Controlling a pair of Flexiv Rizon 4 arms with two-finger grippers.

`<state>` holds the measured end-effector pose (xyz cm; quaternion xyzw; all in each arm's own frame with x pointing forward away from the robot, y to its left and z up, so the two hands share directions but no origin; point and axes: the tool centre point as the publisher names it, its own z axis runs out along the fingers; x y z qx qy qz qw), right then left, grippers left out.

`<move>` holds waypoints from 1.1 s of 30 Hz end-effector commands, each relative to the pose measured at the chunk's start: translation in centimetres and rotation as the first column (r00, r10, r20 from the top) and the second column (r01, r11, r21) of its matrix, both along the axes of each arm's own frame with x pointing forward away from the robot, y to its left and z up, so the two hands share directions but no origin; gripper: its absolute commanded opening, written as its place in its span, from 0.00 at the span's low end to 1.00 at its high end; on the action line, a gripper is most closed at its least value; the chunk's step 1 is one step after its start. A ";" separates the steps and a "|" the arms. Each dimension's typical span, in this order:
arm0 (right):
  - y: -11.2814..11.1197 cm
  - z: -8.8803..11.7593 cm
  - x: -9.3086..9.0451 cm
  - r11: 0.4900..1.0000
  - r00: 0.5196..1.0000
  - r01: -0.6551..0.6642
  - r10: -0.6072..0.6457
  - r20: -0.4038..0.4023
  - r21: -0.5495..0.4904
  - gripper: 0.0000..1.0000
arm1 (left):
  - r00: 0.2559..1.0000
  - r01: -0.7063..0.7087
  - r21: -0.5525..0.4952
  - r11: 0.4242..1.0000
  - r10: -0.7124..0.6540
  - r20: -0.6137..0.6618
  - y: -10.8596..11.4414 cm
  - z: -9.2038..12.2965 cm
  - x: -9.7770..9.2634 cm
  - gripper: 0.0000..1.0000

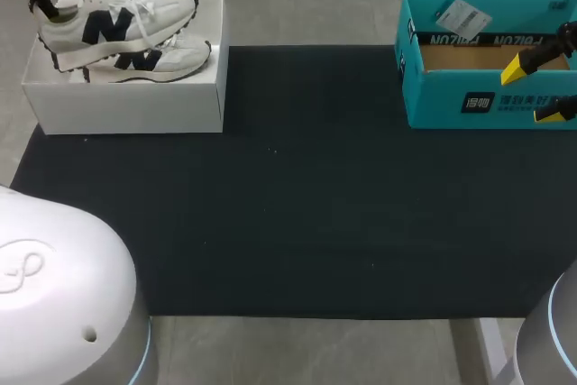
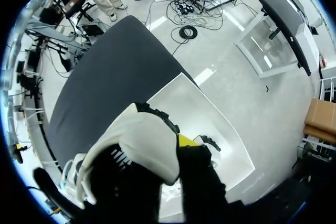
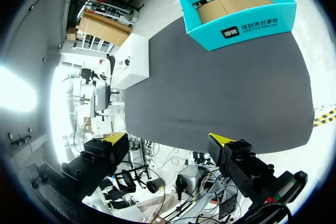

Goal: Take the shoe out of the shoebox, open the shoe tongue, remove and reinsert the insole, then place the shoe into the shoebox

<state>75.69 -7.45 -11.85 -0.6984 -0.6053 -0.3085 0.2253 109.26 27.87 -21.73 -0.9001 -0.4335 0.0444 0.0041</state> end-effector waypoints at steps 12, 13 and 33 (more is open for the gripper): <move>0.1 -0.1 0.0 1.000 1.000 0.002 -0.002 -0.001 -0.002 1.00 | 0.999 0.047 0.021 0.999 -0.047 -0.002 -1.7 6.9 -2.9 0.00; 0.1 -0.1 0.0 1.000 1.000 0.002 -0.002 -0.001 -0.002 1.00 | 0.999 0.046 0.029 0.999 -0.046 0.004 -1.7 6.9 -3.1 0.00; 0.1 -0.1 0.0 1.000 1.000 0.002 -0.002 -0.001 -0.002 1.00 | 1.000 0.010 0.059 0.998 -0.011 0.026 -1.8 6.9 -3.2 0.00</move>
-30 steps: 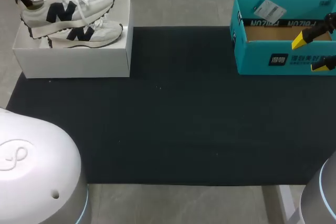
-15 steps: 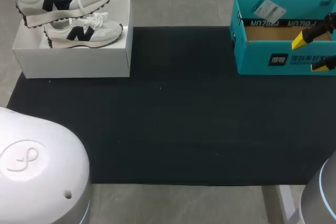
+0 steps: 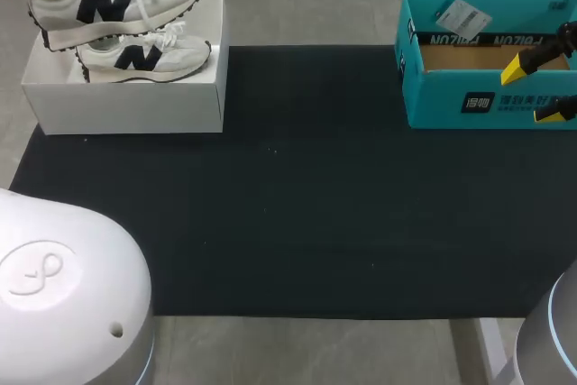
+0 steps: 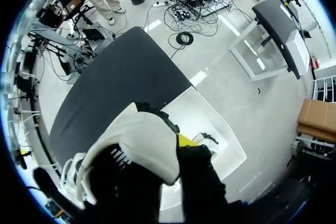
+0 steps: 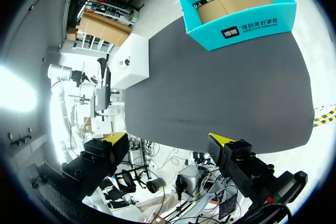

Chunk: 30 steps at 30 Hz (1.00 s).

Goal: Take the shoe out of the shoebox, open the shoe tongue, remove and reinsert the insole, then place the shoe into the shoebox

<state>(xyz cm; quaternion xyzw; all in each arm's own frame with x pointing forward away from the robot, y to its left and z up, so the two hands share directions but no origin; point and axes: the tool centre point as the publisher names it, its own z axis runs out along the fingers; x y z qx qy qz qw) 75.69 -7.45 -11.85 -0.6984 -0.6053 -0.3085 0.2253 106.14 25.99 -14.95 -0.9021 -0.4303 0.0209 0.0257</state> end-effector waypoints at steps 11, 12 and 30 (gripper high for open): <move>0.1 -0.1 0.0 1.000 1.000 0.002 -0.002 -0.001 -0.002 1.00 | 0.999 -0.034 0.015 0.999 0.034 0.030 -5.4 2.7 -5.8 0.00; 0.1 -0.1 0.0 1.000 1.000 0.002 -0.002 -0.001 -0.002 1.00 | 0.999 -0.035 0.014 0.999 0.035 0.032 -5.8 3.0 -6.2 0.00; 0.1 -0.1 0.0 1.000 1.000 0.002 -0.002 -0.001 -0.002 1.00 | 0.986 -0.011 0.161 0.987 -0.016 0.167 -15.2 4.1 -10.8 0.00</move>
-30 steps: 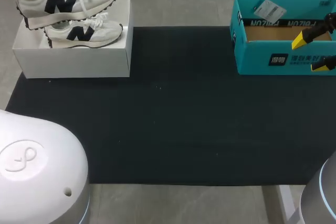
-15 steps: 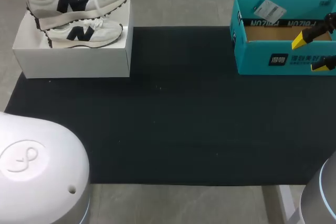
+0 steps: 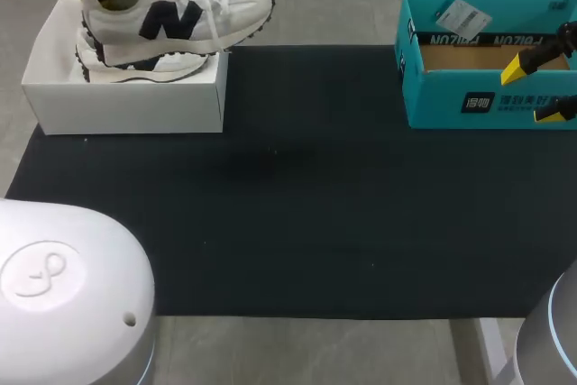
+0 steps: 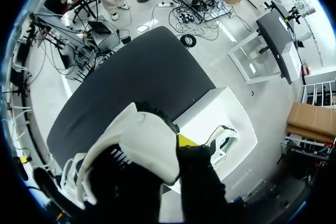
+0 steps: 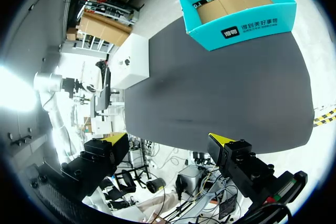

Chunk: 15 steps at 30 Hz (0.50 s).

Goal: Take the shoe out of the shoebox, open the shoe tongue, remove and reinsert the insole, then place the shoe into the shoebox

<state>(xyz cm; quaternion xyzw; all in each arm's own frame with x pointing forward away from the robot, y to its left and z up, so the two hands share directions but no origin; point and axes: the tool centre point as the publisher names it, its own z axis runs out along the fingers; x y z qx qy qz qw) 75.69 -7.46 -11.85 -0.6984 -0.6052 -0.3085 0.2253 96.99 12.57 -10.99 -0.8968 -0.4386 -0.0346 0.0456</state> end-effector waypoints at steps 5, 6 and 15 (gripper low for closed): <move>0.1 -0.1 0.0 1.000 1.000 0.002 -0.002 -0.001 -0.002 1.00 | 0.994 0.084 0.056 0.995 -0.088 0.071 -4.6 0.7 -2.6 0.00; 0.1 -0.1 0.0 1.000 1.000 0.002 -0.002 -0.001 -0.002 1.00 | 0.993 0.091 0.045 0.995 -0.094 0.071 -5.2 0.8 -2.9 0.00; 0.1 -0.1 0.0 1.000 1.000 0.002 -0.002 -0.001 -0.002 1.00 | 0.989 0.086 0.053 0.995 -0.092 0.120 -9.9 1.2 -4.3 0.00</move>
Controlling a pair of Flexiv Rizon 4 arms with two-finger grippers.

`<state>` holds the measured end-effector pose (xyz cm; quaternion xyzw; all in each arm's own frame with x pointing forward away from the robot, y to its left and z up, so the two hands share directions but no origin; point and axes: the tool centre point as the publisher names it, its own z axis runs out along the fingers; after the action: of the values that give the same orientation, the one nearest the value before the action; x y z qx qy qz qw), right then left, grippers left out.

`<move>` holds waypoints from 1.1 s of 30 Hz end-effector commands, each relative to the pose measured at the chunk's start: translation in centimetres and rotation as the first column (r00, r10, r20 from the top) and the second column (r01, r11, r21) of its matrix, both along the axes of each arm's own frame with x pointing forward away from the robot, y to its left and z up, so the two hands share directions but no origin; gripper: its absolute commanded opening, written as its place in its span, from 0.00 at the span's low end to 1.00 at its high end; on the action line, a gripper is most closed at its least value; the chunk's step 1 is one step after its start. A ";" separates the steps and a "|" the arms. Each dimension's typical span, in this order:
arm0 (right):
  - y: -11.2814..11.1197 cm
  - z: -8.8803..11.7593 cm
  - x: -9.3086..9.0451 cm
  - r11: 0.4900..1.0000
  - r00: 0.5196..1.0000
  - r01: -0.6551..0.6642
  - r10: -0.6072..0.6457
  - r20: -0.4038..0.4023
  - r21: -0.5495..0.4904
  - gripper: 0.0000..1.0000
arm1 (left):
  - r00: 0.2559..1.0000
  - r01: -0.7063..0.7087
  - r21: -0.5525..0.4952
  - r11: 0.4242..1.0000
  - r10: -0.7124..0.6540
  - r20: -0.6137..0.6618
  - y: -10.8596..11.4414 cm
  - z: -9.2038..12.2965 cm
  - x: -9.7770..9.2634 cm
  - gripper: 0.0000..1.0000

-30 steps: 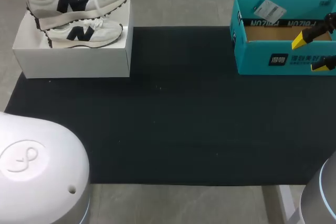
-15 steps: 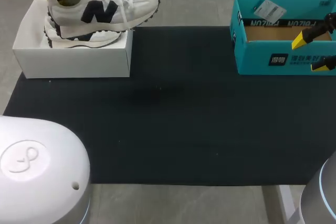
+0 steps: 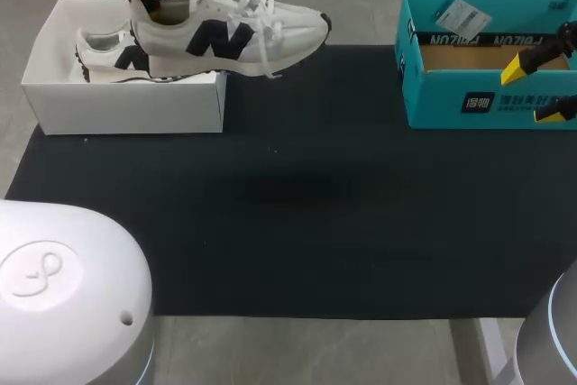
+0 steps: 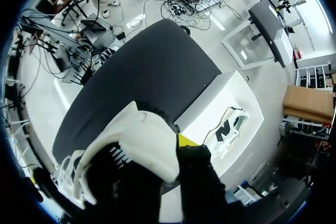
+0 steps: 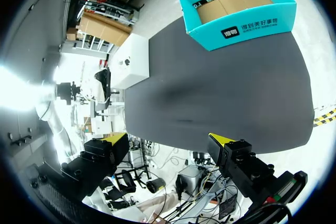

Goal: Take the shoe out of the shoebox, open the shoe tongue, remove and reinsert the insole, then place the shoe into the shoebox

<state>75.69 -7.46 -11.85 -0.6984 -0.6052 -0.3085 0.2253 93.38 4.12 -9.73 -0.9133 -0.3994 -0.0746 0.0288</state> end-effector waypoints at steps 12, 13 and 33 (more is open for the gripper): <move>0.1 -0.1 0.0 1.000 1.000 0.002 -0.002 -0.001 -0.002 1.00 | 0.999 0.034 0.030 0.999 -0.035 0.040 -7.7 -2.1 -1.4 0.00; 0.1 -0.1 0.0 1.000 1.000 0.002 -0.002 -0.001 -0.002 1.00 | 0.999 0.033 0.030 0.999 -0.034 0.041 -8.1 -2.1 -1.4 0.00; 0.1 -0.1 0.0 1.000 1.000 0.002 -0.002 -0.001 -0.002 1.00 | 0.997 -0.019 -0.016 1.000 0.021 0.075 -11.9 -2.6 -2.5 0.00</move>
<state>75.69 -7.45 -11.85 -0.6984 -0.6053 -0.3085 0.2253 90.86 -7.86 -12.37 -0.9057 -0.4105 -0.1054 0.0093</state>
